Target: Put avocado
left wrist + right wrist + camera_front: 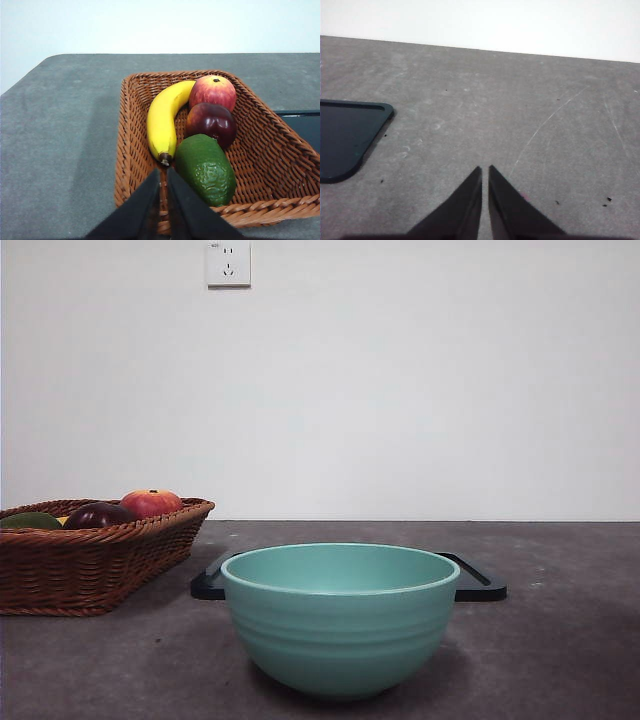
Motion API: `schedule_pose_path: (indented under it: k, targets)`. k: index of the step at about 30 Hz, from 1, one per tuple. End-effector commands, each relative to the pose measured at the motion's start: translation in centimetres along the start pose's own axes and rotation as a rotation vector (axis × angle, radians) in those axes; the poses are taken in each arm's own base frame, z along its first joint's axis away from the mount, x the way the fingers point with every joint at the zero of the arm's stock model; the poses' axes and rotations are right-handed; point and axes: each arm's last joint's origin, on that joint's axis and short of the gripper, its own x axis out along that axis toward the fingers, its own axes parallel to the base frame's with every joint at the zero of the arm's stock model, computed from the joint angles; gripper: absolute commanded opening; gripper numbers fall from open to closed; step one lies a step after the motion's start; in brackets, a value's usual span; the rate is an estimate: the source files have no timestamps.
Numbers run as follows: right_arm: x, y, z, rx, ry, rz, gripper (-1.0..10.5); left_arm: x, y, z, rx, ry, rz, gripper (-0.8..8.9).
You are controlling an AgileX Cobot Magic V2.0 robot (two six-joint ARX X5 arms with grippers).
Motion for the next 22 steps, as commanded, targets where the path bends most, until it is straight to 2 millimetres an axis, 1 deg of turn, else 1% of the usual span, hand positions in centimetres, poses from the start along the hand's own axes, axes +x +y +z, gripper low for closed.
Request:
schedule_pose_path:
  k: [1, 7, 11, 14, 17, 22]
  targets:
    - [0.0, 0.0, 0.0, 0.033, -0.014, 0.000, 0.2, 0.2, 0.0, -0.7, -0.007, 0.025, -0.011, 0.17]
    - [0.0, 0.0, 0.1, 0.155, -0.018, -0.001, 0.1, 0.1, 0.0, 0.3, -0.087, -0.061, -0.013, 0.14]
    - [-0.3, 0.0, 1.2, 0.265, -0.061, 0.013, 0.1, -0.2, 0.0, 1.3, -0.180, -0.111, -0.008, 0.14]
    - [-0.9, 0.0, 2.7, 0.318, -0.102, 0.040, 0.1, -0.4, 0.0, 2.1, -0.224, -0.139, -0.011, 0.14]
    - [-1.5, 0.0, 4.5, 0.358, -0.139, 0.060, 0.1, -1.0, 0.0, 3.5, -0.256, -0.158, -0.016, 0.14]
    - [-2.6, 0.1, 8.2, 0.372, -0.107, 0.114, 0.1, -2.4, -0.1, 7.1, -0.252, -0.137, -0.015, 0.14]
